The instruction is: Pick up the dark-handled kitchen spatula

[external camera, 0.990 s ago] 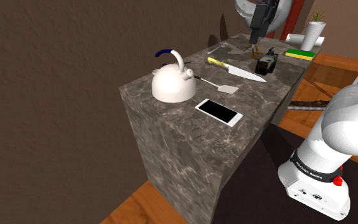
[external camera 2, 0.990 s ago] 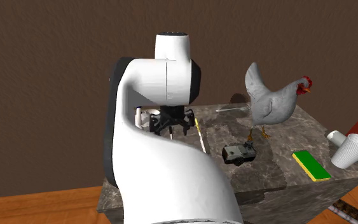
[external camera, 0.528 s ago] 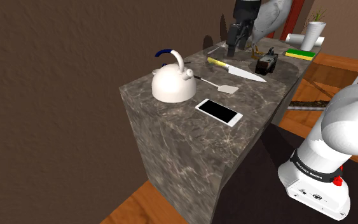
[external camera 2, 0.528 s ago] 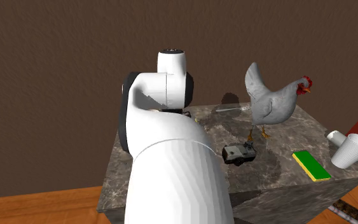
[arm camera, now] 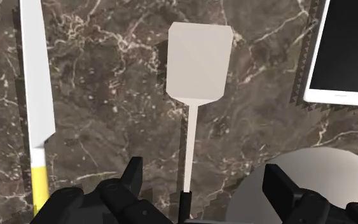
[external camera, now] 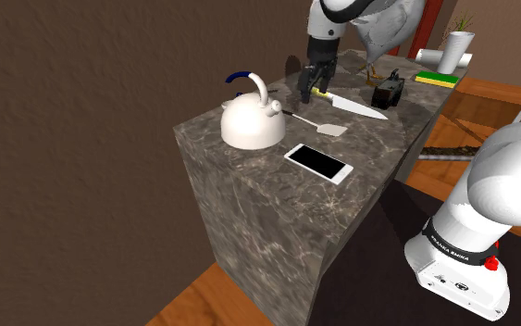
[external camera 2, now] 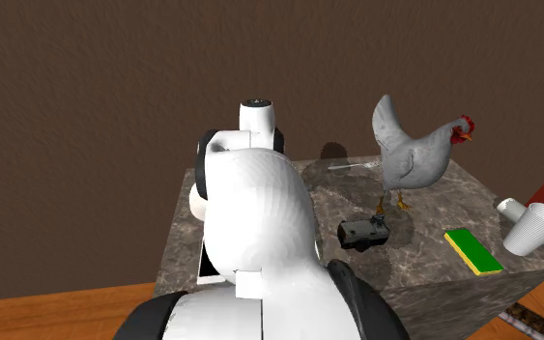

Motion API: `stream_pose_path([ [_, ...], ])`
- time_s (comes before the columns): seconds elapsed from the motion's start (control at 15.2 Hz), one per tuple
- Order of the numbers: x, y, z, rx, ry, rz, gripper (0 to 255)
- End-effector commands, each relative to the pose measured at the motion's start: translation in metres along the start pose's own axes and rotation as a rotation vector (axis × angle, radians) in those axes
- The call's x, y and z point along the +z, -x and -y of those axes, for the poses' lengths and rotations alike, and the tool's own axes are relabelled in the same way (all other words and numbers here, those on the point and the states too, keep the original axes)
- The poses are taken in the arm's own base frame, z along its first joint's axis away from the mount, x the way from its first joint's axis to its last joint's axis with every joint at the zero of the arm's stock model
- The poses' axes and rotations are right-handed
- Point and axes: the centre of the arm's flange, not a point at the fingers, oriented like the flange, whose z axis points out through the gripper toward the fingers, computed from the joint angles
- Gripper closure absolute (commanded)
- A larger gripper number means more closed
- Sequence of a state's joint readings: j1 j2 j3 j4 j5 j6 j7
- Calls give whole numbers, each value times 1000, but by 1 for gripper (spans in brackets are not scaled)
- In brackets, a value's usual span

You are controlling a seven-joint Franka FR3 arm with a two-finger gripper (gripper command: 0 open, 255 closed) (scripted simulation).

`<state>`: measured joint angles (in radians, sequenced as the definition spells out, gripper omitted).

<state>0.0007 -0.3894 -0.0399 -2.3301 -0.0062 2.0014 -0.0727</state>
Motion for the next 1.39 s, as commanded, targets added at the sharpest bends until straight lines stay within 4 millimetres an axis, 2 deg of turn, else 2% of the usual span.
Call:
stream_pose_path([
  [0.0,17,-20,-2,13,3,-4,0],
  [0.13,36,-38,-4,25,6,-6,0],
  [0.59,72,-35,-4,25,6,-6,0],
  [0.79,75,-35,-4,25,6,-6,0],
  [0.86,76,-35,-4,25,6,-6,255],
  [1.32,76,-35,-4,25,6,-5,255],
])
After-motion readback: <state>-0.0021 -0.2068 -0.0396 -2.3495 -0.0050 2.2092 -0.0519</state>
